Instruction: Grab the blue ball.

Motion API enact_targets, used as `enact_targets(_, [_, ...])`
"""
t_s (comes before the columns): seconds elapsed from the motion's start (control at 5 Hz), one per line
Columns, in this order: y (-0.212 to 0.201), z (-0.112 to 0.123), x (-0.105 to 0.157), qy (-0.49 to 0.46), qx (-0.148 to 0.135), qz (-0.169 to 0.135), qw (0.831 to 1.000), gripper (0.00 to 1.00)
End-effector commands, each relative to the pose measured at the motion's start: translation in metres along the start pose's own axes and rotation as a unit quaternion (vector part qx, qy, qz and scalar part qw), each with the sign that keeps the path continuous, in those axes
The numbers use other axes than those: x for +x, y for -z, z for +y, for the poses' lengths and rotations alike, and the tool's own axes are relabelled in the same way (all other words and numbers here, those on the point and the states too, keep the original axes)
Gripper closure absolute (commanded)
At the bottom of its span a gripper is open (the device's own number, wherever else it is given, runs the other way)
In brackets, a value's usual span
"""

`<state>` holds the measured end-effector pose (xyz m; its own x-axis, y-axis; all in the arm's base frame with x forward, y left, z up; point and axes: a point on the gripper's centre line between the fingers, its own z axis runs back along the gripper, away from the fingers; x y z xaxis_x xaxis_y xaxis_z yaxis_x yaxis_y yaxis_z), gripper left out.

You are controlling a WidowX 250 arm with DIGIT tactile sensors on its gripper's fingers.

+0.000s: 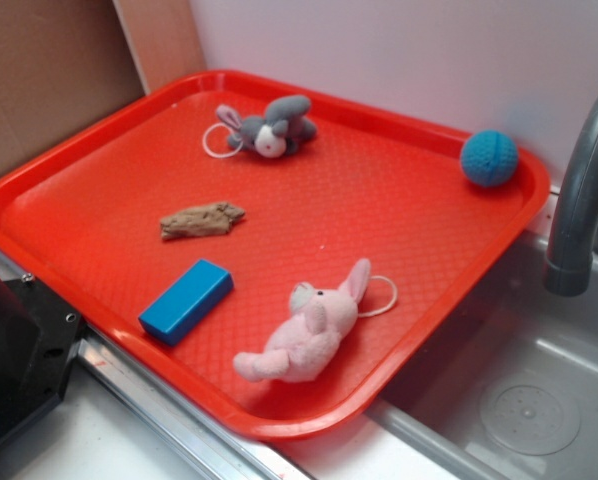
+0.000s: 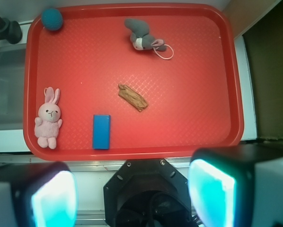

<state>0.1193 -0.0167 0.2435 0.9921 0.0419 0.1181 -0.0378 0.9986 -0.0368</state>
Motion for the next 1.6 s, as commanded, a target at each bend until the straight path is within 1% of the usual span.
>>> enact_targets(0.0, [0.0,0.0,0.0,0.0,0.0,0.0,1.0,0.0])
enact_targets(0.2, [0.052,0.003,0.032,0.002,0.039,-0.002,0.999,0.0])
enact_targets(0.4, [0.084,-0.005,0.067,0.029,0.018,-0.021,0.999,0.0])
enact_targets(0.6, [0.12,-0.025,0.11,0.048,-0.01,-0.027,0.998,0.0])
enact_targets(0.8, [0.144,-0.054,0.142,0.078,-0.053,-0.052,0.994,0.0])
enact_targets(1.0, [0.168,-0.089,0.172,0.094,-0.042,-0.064,0.993,0.0])
enact_targets(1.2, [0.199,-0.118,0.197,0.109,-0.04,-0.056,0.992,0.0])
enact_targets(1.4, [0.215,-0.15,0.204,0.144,-0.039,-0.061,0.987,0.0])
